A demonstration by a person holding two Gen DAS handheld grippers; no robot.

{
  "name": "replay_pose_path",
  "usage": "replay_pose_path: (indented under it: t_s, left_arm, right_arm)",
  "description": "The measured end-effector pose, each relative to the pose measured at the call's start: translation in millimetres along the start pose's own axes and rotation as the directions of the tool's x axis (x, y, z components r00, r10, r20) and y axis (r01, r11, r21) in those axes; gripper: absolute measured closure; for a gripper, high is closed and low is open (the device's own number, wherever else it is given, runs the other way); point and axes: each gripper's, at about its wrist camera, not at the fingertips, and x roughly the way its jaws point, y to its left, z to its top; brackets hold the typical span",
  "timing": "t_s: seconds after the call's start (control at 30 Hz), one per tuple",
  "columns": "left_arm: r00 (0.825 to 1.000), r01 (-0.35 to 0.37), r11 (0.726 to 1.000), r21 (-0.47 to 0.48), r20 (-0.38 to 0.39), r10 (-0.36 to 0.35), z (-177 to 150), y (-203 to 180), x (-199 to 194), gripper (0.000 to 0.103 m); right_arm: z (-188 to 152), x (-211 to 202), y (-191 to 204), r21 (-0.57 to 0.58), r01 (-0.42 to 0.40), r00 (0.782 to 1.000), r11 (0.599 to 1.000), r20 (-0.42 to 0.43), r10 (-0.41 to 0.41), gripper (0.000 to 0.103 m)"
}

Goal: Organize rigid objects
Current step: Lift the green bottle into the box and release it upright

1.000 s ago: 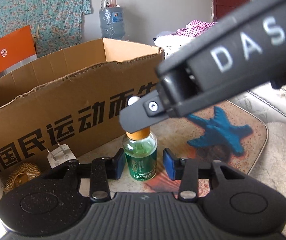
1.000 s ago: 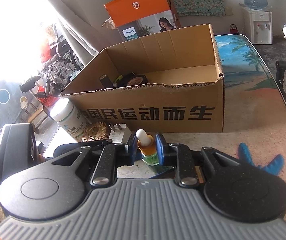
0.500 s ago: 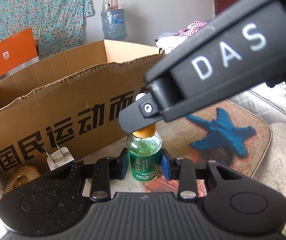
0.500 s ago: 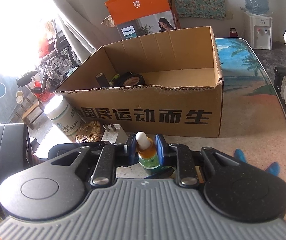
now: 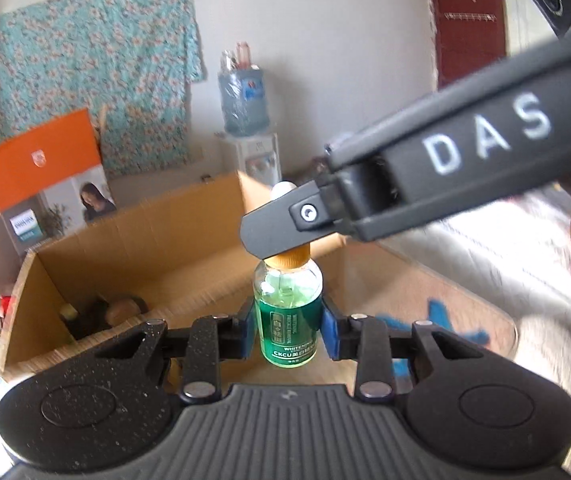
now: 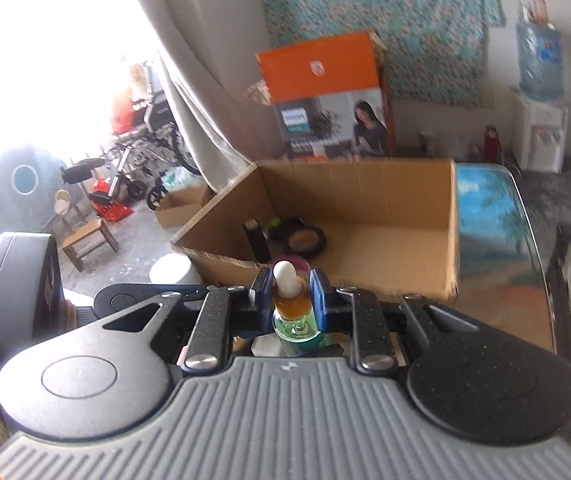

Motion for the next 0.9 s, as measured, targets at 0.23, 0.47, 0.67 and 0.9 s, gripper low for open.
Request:
replay_pose_path:
  t_s: [0.23,0.47,0.67,0.9]
  left_arm:
    - [1.0,-0.018,0.993,-0.115,-0.027,0.015,55,52,18,0.069]
    - [0.986,-0.05,0.959,-0.28,-0.165,0.004,83,110,86,0.069]
    - [0.961,-0.125,0.932,-0.34,-0.275,0.028,81,136,144,0.069]
    - [0.941,-0.168,0.908,-0.384,-0.338,0.031,71,149,176,0.066]
  right_arm:
    - [78,20,-10,-0.074,-0.09,0.996,0.993,-0.006,0.09,0.084]
    - [133,104,-46,-0.038,-0.128,0.982,0.991,-0.147,0.121,0.084]
    - [137,176,-79,0.016,-0.131,0.964,0.991,-0.231,0.131,0.084]
    - [127,237,-100,0.039,-0.111,0.96,0.993,-0.255,0.117,0.084]
